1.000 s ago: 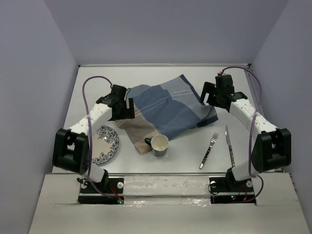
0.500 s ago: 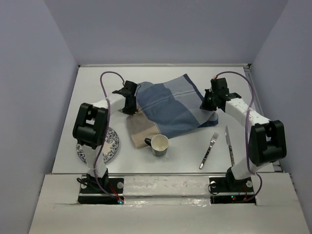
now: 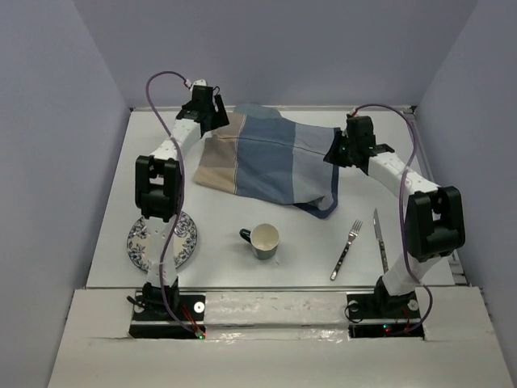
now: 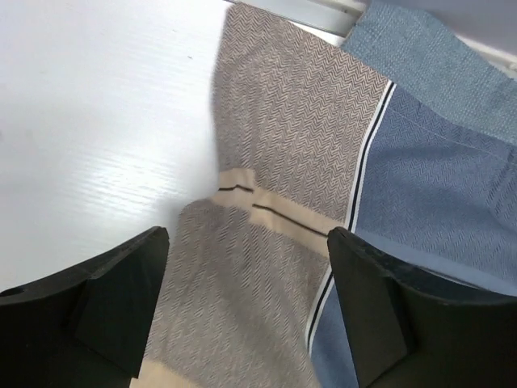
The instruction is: Set the dinner table for one person
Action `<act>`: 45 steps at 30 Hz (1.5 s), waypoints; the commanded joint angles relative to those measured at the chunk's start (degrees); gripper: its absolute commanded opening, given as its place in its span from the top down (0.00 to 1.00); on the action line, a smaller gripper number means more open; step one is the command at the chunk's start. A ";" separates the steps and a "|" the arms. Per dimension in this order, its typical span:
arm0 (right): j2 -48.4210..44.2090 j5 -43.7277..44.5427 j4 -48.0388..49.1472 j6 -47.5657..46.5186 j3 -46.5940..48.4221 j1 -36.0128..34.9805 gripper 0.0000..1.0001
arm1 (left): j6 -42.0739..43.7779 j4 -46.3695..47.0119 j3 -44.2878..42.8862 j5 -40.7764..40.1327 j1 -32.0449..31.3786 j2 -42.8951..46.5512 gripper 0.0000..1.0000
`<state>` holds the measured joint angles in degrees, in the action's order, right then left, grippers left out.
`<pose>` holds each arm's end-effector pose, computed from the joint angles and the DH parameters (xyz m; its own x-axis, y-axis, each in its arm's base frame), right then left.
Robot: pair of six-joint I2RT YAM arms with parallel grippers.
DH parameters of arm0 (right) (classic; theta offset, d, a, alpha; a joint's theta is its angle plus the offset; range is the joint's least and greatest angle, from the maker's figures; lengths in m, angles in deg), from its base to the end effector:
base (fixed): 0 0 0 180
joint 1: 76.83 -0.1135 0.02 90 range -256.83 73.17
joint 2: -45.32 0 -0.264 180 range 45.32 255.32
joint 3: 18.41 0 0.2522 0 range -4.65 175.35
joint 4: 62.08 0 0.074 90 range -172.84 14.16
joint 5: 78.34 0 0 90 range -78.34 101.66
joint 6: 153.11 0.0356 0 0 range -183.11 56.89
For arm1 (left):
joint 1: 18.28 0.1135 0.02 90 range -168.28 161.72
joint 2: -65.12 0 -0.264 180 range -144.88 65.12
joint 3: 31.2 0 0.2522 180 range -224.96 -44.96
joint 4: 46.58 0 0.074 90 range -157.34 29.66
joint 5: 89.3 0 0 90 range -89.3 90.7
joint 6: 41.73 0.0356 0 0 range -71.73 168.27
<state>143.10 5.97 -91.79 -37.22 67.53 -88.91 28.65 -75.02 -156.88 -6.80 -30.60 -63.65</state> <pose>0.3752 0.0839 0.2507 -0.7061 0.2932 -0.6446 0.0306 0.9220 0.3859 0.5191 -0.1086 0.2486 -0.5158 -0.2281 -0.8258 -0.0747 0.9722 -0.2219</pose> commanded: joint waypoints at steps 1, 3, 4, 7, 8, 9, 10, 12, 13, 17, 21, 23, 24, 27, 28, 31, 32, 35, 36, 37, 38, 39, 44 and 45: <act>-6.88 -1.60 1.62 -0.49 -2.21 0.21 0.64 | -1.55 1.81 12.64 -1.19 -0.16 18.78 0.09; -8.82 -3.79 1.18 -0.58 -3.27 0.21 0.57 | -3.58 4.47 26.70 -1.81 -0.16 30.43 0.11; -9.79 -4.67 1.00 -0.66 -3.97 -0.31 0.56 | -4.89 6.48 31.54 -1.90 -0.08 33.73 0.11; -13.22 -6.69 0.57 -0.58 -6.78 -0.84 0.56 | -12.97 9.66 48.16 0.64 1.32 43.50 0.19; -14.01 -7.05 0.13 -0.49 -7.49 -0.84 0.56 | -15.43 10.97 55.51 2.31 2.29 45.34 0.21; -15.32 -7.49 -0.31 -0.40 -8.71 -0.84 0.58 | -20.06 12.38 58.54 3.37 3.51 47.97 0.21; -16.21 -7.58 -0.84 -0.49 -9.25 -0.84 0.58 | -22.11 14.74 63.53 5.12 6.31 48.87 0.21; -18.32 -7.58 -1.46 -0.58 -10.83 -0.84 0.59 | -25.20 18.09 66.29 5.84 8.53 50.02 0.21; -18.85 -7.84 -2.07 -0.75 -11.27 -0.84 0.59 | -25.64 19.58 66.83 5.66 9.15 49.85 0.20; -20.61 -8.81 -3.04 -0.58 -13.12 -0.84 0.59 | -29.15 22.75 66.57 7.23 9.68 46.08 0.19; -21.49 -8.98 -3.21 0.04 -14.70 -1.37 0.59 | -32.76 26.71 66.92 9.00 9.68 41.86 0.21; -21.66 -8.98 -3.21 0.21 -15.32 -1.37 0.59 | -33.64 27.77 65.78 9.53 9.59 39.13 0.23; -21.66 -8.81 -3.13 0.39 -15.49 -1.37 0.59 | -33.91 28.47 65.43 10.05 9.50 38.25 0.25; -21.75 -8.28 -3.30 0.83 -16.37 -1.37 0.59 | -34.08 28.83 64.46 9.88 8.71 35.96 0.36; -21.75 -8.28 -3.39 1.00 -16.55 -1.37 0.59 | -34.08 28.83 64.46 9.97 8.45 35.44 0.38; -21.93 -4.07 -5.32 3.46 -17.25 -1.37 0.57 | -34.43 28.65 65.25 8.83 7.75 34.64 0.40; -21.93 -3.28 -5.76 4.07 -17.34 -1.37 0.53 | -34.61 28.74 65.42 8.48 7.75 34.47 0.41; -22.28 -1.08 -7.17 6.36 -18.21 -1.37 0.40 | -34.96 29.27 65.16 8.12 7.75 32.89 0.43; -22.45 -0.81 -7.26 6.98 -18.22 -1.37 0.39 | -34.96 29.44 64.90 8.12 7.66 32.53 0.44; -22.54 -0.46 -7.43 8.20 -19.09 -0.85 0.34 | -35.31 29.96 64.72 8.12 7.57 32.09 0.50; -22.72 -0.37 -7.61 9.00 -19.62 -0.84 0.34 | -35.40 30.23 64.55 8.12 7.48 31.48 0.54; -22.81 -0.37 -7.61 9.70 -20.32 -0.15 0.34 | -35.49 30.58 64.55 8.12 7.31 31.30 0.57; -23.34 0.07 -7.44 13.22 -24.89 3.55 0.36 | -32.34 31.73 63.23 4.88 7.31 31.47 0.83; -22.81 -0.02 -6.91 13.13 -25.59 3.55 0.36 | -31.37 31.55 61.83 4.61 7.39 31.65 0.89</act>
<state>120.98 4.18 -98.76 -27.16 44.23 -87.25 -5.95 -45.88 -90.87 1.55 -23.06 -33.03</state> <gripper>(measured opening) 0.644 0.190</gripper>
